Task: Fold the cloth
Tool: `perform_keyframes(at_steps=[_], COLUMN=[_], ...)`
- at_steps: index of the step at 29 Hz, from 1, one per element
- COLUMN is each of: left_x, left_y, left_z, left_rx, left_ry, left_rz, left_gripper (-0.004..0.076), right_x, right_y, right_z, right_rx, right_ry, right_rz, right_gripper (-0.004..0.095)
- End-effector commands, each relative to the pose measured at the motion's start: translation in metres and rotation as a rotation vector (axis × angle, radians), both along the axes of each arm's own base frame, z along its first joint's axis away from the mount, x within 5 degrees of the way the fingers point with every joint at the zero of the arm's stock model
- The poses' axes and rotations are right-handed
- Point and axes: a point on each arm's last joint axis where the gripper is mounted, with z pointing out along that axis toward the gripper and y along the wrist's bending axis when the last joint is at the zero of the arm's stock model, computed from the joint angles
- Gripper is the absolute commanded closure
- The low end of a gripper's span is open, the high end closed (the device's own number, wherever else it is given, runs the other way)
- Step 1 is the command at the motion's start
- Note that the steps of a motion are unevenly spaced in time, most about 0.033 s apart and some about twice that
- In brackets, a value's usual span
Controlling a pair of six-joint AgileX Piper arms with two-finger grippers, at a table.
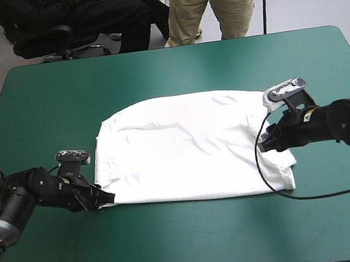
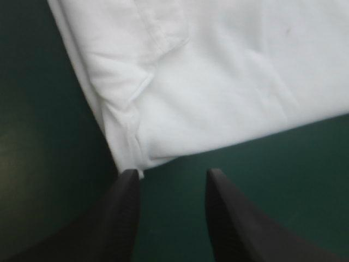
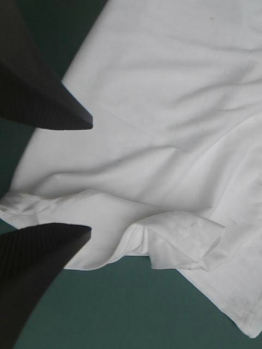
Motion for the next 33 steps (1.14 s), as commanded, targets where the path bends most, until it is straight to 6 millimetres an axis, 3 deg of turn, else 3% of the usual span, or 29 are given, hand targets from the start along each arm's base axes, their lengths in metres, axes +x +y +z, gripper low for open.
perform_keyframes(at_steps=[1,6,10,22,25,29,33], left_x=[0.006,0.014,0.018,0.032,0.029,0.027,0.027], left_y=[0.0,0.003,0.006,0.002,0.002,0.001,0.001], left_z=[0.002,-0.001,-0.015,-0.055,-0.056,-0.056,-0.056], left_rx=[-0.033,-0.015,0.055,0.059,0.067,0.075,0.076], left_ry=[-0.102,-0.151,-0.066,0.121,0.151,0.159,0.159], left_rz=[0.073,0.117,0.11,0.087,0.051,0.018,0.011], left_gripper=[0.0428,0.0428,0.0429,0.0443,0.052,0.0743,0.0741], right_x=[-0.018,-0.028,-0.028,-0.028,-0.03,-0.033,-0.033], right_y=[-0.004,-0.005,-0.005,-0.008,-0.012,-0.018,-0.017], right_z=[0.023,0.026,0.02,-0.033,-0.047,-0.063,-0.075], right_rx=[0.03,0.032,0.027,-0.015,-0.051,-0.095,-0.086], right_ry=[-0.074,-0.07,-0.044,0.055,0.093,0.126,0.135], right_rz=[-0.012,-0.01,-0.009,-0.042,-0.068,-0.114,-0.126], right_gripper=[0.0408,0.0408,0.0411,0.0412,0.0412,0.0412,0.0412])
